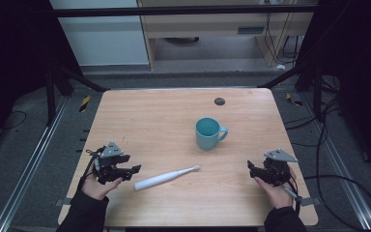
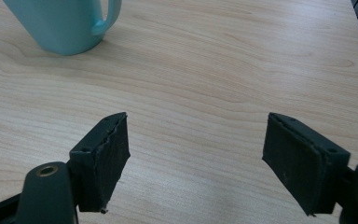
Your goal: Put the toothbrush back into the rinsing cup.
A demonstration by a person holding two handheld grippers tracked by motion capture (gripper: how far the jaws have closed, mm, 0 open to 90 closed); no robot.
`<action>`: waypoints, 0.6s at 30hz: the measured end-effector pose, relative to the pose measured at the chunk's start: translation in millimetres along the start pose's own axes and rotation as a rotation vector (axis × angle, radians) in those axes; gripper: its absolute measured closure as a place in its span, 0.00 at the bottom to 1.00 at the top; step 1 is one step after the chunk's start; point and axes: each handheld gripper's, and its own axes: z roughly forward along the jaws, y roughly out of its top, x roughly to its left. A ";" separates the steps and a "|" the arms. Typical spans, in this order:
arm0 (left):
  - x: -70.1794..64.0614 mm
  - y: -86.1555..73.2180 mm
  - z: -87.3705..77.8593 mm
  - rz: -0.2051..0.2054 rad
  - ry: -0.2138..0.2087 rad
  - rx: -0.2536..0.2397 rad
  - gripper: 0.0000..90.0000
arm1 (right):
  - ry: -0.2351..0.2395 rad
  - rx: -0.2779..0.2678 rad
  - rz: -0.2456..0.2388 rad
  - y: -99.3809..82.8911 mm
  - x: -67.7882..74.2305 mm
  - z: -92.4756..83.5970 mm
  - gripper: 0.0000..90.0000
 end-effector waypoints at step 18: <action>-17.1 22.1 19.6 0.155 -0.118 0.167 0.45 | -0.009 0.018 -0.008 -1.3 -1.5 2.0 0.25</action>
